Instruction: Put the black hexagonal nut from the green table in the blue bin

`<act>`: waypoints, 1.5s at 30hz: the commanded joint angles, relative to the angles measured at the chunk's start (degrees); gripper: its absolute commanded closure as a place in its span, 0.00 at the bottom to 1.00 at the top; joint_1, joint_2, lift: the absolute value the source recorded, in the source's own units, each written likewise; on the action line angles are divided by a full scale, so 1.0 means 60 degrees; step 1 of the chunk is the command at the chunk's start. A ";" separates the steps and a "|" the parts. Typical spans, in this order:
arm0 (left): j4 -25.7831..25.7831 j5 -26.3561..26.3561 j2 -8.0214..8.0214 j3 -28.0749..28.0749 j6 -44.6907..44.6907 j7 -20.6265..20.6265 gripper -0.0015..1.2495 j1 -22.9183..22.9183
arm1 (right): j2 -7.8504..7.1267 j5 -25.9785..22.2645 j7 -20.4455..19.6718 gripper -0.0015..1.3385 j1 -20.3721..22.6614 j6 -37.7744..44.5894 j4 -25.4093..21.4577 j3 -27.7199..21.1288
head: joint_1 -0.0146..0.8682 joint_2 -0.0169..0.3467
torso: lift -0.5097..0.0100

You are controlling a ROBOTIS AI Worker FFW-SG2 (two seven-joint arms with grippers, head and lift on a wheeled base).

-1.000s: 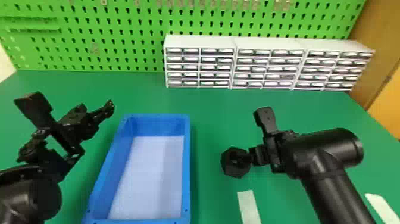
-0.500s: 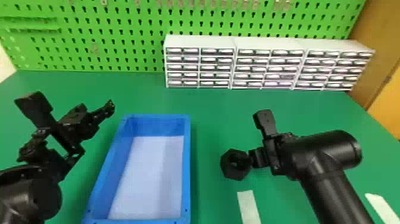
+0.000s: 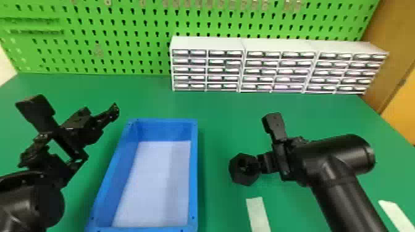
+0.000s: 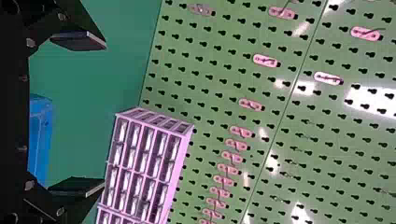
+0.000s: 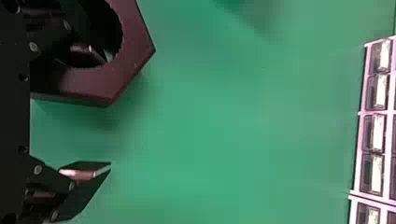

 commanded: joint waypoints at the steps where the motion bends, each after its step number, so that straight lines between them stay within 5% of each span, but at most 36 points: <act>1: 0.0000 0.0000 -0.0001 -0.0006 0.0000 0.0014 0.19 0.0014 | 0.0001 0.0002 -0.0004 0.54 0.0001 0.0001 0.0005 0.0030 | 0.80 0.07 | 0.79; 15: 0.0000 0.0000 -0.0001 -0.0020 0.0000 0.0043 0.19 0.0014 | 0.0001 0.0148 -0.0004 0.64 -0.0014 0.0031 0.0005 0.0206 | 0.80 0.07 | 0.79; 20: 0.0000 0.0000 -0.0001 -0.0020 0.0000 0.0043 0.19 0.0014 | 0.0001 0.0236 -0.0004 0.79 -0.0043 0.0031 0.0005 0.0294 | 0.80 0.07 | 0.79; 45: 0.0000 0.0044 -0.0001 -0.0020 0.0000 0.0043 0.19 0.0043 | -0.0028 0.0661 -0.0004 0.79 -0.0043 -0.0218 -0.0332 -0.0160 | 0.80 0.07 | 0.79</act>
